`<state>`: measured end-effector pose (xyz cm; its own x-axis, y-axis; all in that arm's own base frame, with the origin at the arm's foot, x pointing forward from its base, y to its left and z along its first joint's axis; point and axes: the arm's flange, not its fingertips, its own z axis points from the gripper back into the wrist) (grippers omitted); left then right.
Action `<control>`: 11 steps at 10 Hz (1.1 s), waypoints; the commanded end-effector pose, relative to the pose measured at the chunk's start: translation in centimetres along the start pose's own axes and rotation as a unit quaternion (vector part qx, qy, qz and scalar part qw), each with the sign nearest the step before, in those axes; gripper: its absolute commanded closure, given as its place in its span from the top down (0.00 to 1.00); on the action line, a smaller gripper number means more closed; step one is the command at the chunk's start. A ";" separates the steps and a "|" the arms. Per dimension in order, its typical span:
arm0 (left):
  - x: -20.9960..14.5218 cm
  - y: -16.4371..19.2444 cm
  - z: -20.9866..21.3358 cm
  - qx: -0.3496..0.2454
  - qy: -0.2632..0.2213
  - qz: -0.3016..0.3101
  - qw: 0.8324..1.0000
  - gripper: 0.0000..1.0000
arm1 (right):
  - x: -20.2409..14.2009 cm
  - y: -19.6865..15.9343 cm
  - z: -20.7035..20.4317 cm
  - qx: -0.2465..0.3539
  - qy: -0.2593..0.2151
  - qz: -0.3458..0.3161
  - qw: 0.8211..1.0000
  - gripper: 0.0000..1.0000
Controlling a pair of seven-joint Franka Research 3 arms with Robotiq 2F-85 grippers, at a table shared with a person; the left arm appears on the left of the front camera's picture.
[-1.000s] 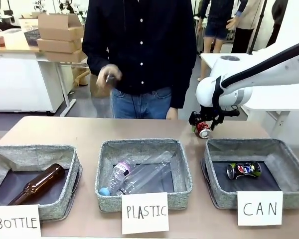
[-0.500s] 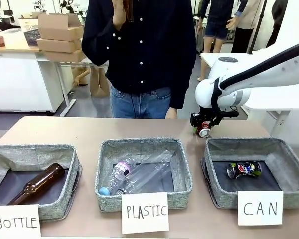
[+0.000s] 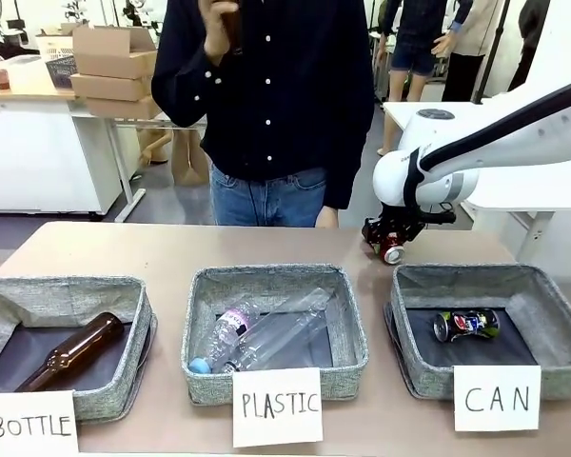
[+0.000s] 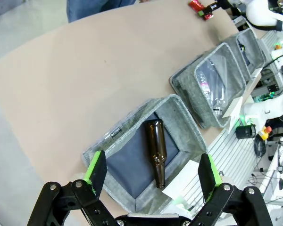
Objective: Sort the can waste into the basket.
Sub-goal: Pick up the can waste from the table and place it in the right Fabric basket.
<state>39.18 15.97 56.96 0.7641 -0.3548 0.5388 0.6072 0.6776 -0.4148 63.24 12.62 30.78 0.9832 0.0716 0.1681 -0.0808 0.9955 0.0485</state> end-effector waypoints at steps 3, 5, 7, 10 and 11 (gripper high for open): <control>-0.2 -0.2 -0.1 0.006 0.001 -0.004 1.000 1.00 | -2.0 0.0 4.5 0.004 0.007 -0.007 1.000 0.00; -0.2 -0.2 -0.1 0.006 0.001 -0.004 1.000 1.00 | -10.0 -3.1 16.4 0.040 -0.010 0.012 0.999 0.00; -0.2 -0.2 -0.1 0.006 0.001 -0.004 1.000 1.00 | -18.2 -6.9 22.7 0.058 0.000 0.015 0.998 0.00; -0.2 -0.2 -0.1 0.006 0.001 -0.004 1.000 1.00 | -29.4 -10.7 24.9 0.076 -0.001 0.032 0.997 0.00; -0.2 -0.2 -0.1 0.006 0.001 -0.004 1.000 1.00 | -31.5 -11.4 24.7 0.085 -0.009 0.032 0.996 0.00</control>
<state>39.14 15.98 57.05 0.7630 -0.3551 0.5401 0.6079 0.6782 -0.4129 30.50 -1.60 49.63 0.9802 0.1152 0.1613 -0.1487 0.9654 0.2141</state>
